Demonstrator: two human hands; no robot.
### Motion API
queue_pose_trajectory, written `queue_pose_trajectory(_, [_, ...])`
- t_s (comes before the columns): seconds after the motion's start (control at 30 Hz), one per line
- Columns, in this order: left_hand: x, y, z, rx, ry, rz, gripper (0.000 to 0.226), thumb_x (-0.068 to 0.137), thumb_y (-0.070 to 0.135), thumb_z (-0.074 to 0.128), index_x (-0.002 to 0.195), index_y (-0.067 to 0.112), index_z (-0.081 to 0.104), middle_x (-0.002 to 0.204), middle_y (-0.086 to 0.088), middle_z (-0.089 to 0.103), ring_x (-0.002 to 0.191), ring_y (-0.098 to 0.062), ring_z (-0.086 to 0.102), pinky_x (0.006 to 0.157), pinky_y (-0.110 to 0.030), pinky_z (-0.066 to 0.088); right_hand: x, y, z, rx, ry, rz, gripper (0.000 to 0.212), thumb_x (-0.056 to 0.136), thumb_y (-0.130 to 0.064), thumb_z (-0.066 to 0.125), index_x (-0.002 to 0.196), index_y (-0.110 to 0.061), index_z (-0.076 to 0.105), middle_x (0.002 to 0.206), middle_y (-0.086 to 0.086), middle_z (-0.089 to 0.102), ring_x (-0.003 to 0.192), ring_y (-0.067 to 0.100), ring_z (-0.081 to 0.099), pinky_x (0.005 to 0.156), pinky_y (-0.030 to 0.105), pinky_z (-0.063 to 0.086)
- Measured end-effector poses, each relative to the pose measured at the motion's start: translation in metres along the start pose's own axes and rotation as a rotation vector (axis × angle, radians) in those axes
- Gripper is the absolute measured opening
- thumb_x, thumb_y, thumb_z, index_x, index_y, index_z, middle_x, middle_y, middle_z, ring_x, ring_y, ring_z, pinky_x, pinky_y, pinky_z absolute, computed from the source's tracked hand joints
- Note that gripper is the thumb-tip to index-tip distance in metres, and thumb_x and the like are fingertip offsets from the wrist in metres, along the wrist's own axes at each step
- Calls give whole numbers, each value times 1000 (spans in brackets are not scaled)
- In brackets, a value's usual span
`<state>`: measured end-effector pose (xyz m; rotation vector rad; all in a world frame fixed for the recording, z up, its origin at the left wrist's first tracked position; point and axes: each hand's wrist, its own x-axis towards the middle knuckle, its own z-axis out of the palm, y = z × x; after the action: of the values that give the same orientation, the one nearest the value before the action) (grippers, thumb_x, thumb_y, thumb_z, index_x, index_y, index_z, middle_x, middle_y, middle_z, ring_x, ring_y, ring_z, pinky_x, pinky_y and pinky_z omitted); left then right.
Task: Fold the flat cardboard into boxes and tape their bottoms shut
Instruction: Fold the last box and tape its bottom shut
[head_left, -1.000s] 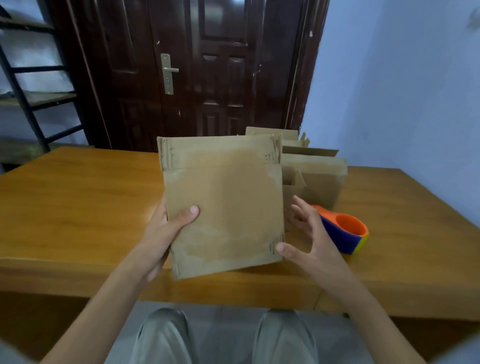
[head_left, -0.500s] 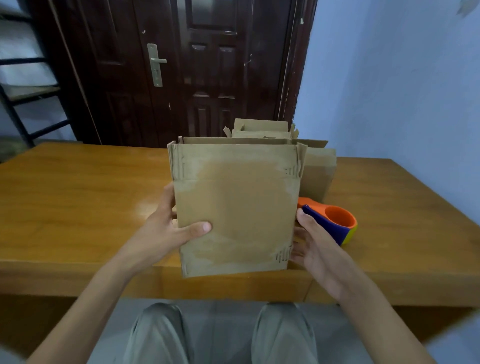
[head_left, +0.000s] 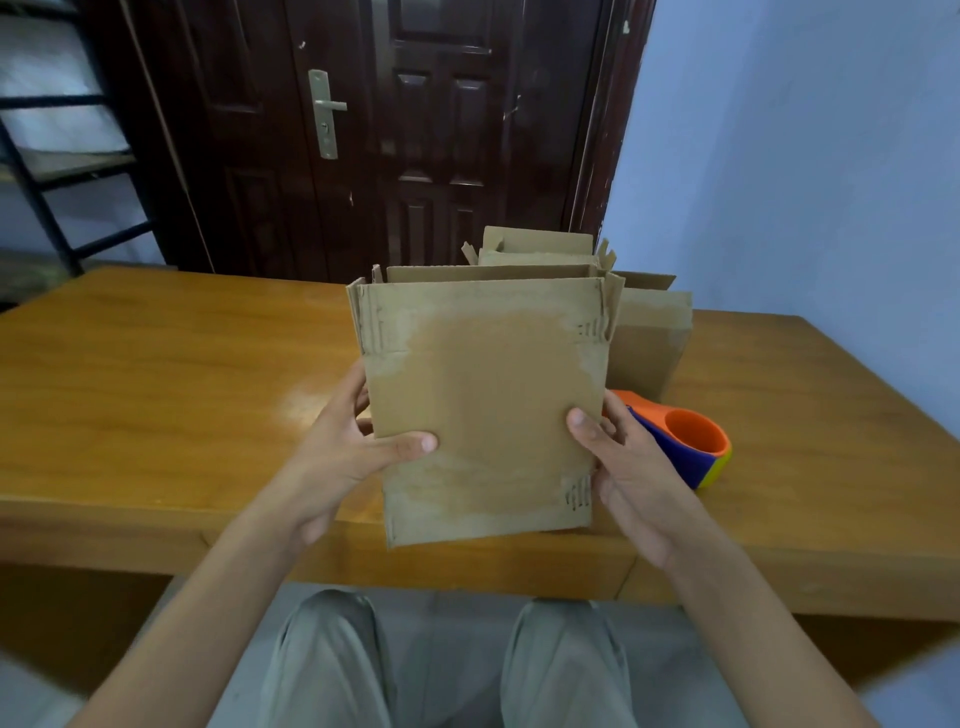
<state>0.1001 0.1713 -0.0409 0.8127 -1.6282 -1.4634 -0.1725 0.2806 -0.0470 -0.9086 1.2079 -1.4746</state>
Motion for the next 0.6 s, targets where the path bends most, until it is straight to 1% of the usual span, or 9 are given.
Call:
queue_pose_trajectory(0.07, [2,-6,2,-60,33,-4,99,53,39,100,141,48,54,139,6,66,123,-21,68,99,-44,58,2,-1,-2,12,-29,-8,80,81,-32,87,152,-22,50,144,1,65,129,21,66,105,46,55])
queue_pose_trajectory(0.13, [2,-12,5,-68,57,2,103,51,40,101,142,46,53,138,5,67,123,-21,68,97,-44,59,1,-1,-5,-18,-54,-12,79,81,-26,86,151,-20,50,144,1,65,129,22,66,107,48,54])
queue_pose_trajectory(0.2, [0,-15,7,-25,74,28,106,49,42,101,142,46,51,136,9,67,120,-14,68,88,-34,62,0,1,-12,-85,-78,-27,82,80,-22,90,152,-24,49,146,-1,63,130,23,64,109,50,52])
queue_pose_trajectory(0.27, [0,-16,8,35,75,56,110,48,44,99,145,47,47,134,15,66,117,-4,67,82,-23,61,-2,4,-18,-160,-101,-41,89,78,-17,93,153,-28,47,149,-2,61,133,23,62,110,49,50])
queue_pose_trajectory(0.33, [2,-12,9,118,8,81,118,52,39,102,151,46,38,136,20,62,120,2,62,85,-17,58,-5,5,-19,-230,-113,-70,91,78,-12,92,153,-30,44,147,-3,62,134,20,61,109,45,50])
queue_pose_trajectory(0.4, [7,-8,13,229,-134,102,126,62,20,103,158,41,24,137,29,55,126,6,56,92,-13,53,-5,6,-18,-339,-87,-126,89,78,-14,89,152,-32,43,139,-10,67,130,11,62,105,34,53])
queue_pose_trajectory(0.43, [10,-5,15,284,-194,105,127,65,14,100,159,39,18,133,35,54,126,9,54,93,-10,51,-5,6,-18,-386,-66,-145,88,77,-17,88,151,-33,42,135,-16,68,127,6,63,100,28,55])
queue_pose_trajectory(0.5, [17,1,16,364,-264,106,126,68,10,97,156,41,12,122,42,54,123,13,53,92,-7,49,-3,5,-19,-440,-39,-161,87,75,-22,88,149,-33,43,129,-23,69,122,-1,64,92,18,55])
queue_pose_trajectory(0.6, [26,2,15,391,-288,104,130,68,3,96,156,43,8,118,43,53,122,14,53,90,-8,50,-1,8,-26,-462,-6,-182,85,74,-25,90,147,-34,46,128,-23,69,120,0,65,90,17,55])
